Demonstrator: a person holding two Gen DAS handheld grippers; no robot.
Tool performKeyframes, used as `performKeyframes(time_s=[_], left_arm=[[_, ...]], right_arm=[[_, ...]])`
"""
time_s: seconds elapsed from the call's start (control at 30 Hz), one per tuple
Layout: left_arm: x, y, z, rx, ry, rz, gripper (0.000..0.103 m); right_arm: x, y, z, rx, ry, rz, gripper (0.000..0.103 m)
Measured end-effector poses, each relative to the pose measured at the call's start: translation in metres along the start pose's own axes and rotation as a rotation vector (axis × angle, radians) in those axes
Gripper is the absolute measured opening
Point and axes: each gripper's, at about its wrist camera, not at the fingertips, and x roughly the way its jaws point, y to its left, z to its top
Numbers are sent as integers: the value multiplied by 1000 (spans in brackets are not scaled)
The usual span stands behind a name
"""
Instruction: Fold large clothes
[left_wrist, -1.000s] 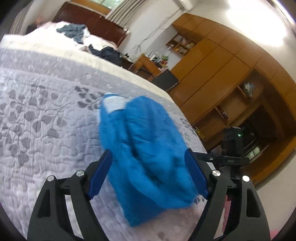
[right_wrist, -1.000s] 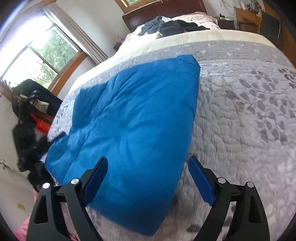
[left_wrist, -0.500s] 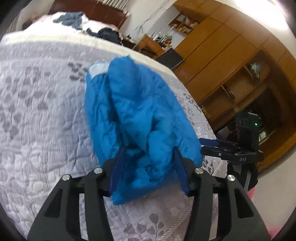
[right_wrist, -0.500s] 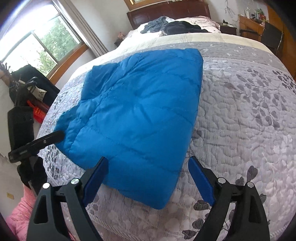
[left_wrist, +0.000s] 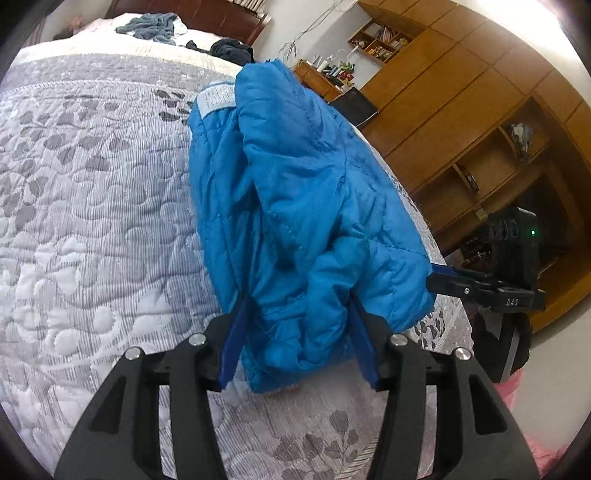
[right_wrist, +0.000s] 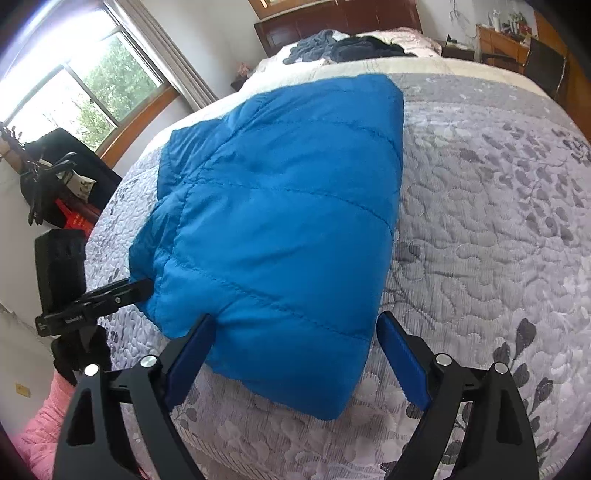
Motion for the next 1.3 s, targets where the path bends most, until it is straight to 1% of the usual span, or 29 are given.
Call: performKeyframes(time_s=[0.03, 0.1, 0.13, 0.17, 0.2, 0.27, 0.37, 0.43, 0.57, 0.63, 0.73, 0.77, 0.93, 1.0, 1.13, 1.3], left_arm=[[-4, -3, 1, 0, -8, 3, 53], [-9, -8, 0, -4, -21, 8, 60], [-14, -10, -1, -9, -32, 16, 63], [-16, -11, -3, -10, -39, 23, 69], [-20, -14, -4, -8, -53, 48, 74], [-26, -19, -6, 0, -69, 75, 75], [-34, -28, -12, 8, -86, 118, 78], [-40, -36, -15, 18, -103, 145, 80], [-53, -53, -22, 56, -130, 224, 90], [-59, -63, -27, 76, -144, 272, 90], [-68, -76, -33, 97, -162, 306, 92], [-70, -80, -34, 99, -163, 320, 95], [-78, -92, -43, 105, -174, 367, 96], [-78, -98, -44, 110, -176, 395, 97], [-79, -103, -49, 119, -188, 418, 97], [-75, -108, -56, 129, -184, 456, 98]], right_arm=[[-2, 1, -2, -4, -10, -10, 90], [-9, 4, -7, -8, -39, -40, 91], [-11, 5, -10, -10, -55, -59, 95], [-14, 6, -13, -13, -70, -79, 97], [-16, 7, -15, -16, -81, -97, 99], [-22, 11, -23, -29, -109, -155, 99], [-31, 18, -33, -43, -145, -213, 99], [-37, 21, -37, -43, -163, -239, 99], [-45, 26, -47, -32, -179, -259, 99], [-45, 27, -50, -28, -175, -276, 99], [-46, 30, -53, -29, -173, -321, 99], [-47, 31, -55, -30, -175, -332, 99], [-57, 36, -60, -20, -196, -317, 99], [-59, 39, -62, -21, -198, -326, 99], [-62, 47, -65, -30, -203, -347, 99], [-64, 52, -67, -31, -210, -346, 99]])
